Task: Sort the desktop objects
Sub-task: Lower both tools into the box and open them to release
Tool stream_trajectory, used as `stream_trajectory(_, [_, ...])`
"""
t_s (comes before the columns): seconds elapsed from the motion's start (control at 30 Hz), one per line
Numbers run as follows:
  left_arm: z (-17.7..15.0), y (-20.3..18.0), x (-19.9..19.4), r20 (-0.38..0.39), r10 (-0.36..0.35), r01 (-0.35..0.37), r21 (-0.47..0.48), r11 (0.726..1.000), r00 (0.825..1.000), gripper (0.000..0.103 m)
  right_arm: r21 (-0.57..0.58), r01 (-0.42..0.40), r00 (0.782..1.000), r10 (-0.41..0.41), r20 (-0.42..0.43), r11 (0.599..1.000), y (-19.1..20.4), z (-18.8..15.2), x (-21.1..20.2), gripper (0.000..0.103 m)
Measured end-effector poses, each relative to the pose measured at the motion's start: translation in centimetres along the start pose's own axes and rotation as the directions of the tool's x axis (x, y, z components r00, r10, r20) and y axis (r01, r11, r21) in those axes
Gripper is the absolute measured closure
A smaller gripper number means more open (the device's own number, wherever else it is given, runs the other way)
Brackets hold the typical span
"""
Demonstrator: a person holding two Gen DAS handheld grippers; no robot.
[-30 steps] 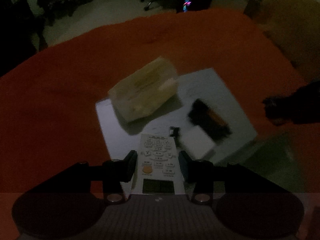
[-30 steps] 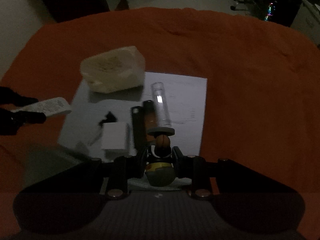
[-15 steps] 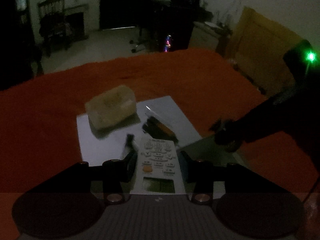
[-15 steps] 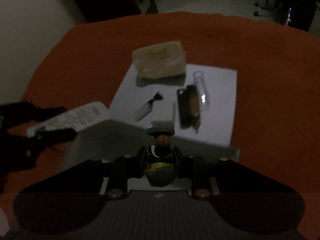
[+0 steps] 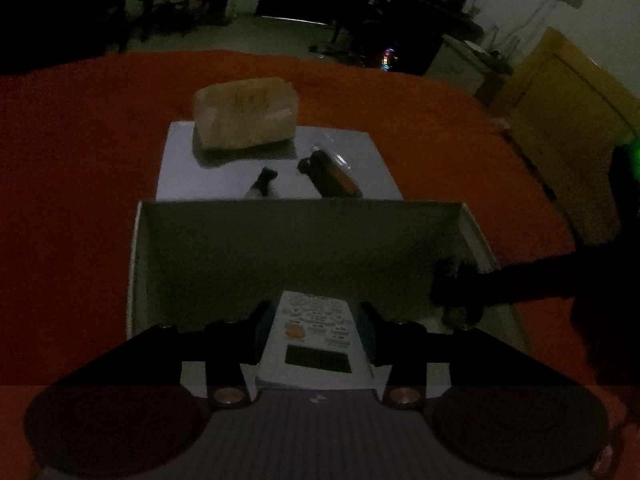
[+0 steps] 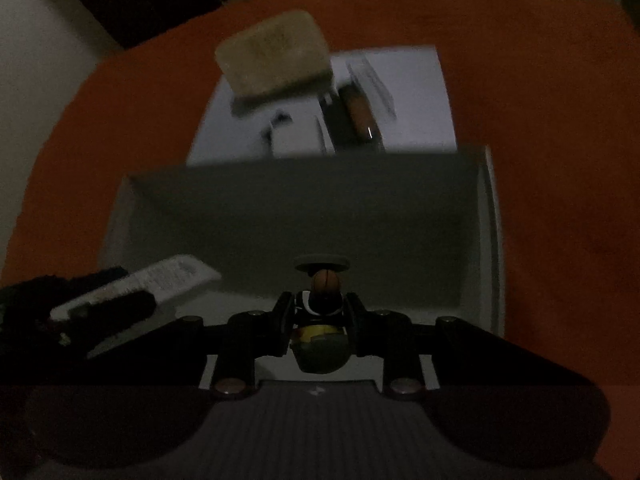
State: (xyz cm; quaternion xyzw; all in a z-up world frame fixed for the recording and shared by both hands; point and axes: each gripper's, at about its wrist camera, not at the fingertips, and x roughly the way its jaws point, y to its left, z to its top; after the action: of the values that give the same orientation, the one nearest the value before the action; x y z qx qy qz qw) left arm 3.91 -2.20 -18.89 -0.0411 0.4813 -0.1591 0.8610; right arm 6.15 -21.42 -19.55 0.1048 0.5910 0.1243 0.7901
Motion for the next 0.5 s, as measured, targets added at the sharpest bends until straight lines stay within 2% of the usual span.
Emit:
stream_trajectory(0.2, [-2.0, 0.1, 1.9, -0.055, 0.036, -0.037, -0.012, 0.999, 0.998, 0.063, 0.022, 0.046, 0.998, -0.045, -0.041, 0.999, -1.1, -1.1, 2.2, 0.074])
stream_trajectory(0.33, [-2.7, 0.4, 3.5, -0.118, 0.036, -0.041, -0.040, 0.998, 0.992, 0.063, 0.029, 0.056, 0.997, -0.054, -0.061, 0.998, -1.6, -1.6, 3.2, 0.074])
stream_trajectory(0.5, [-2.6, 0.5, 4.8, -0.133, 0.058, -0.063, -0.033, 0.997, 0.989, 0.063, 0.048, 0.061, 0.993, -0.055, -0.109, 0.997, -1.9, -2.4, 4.5, 0.074])
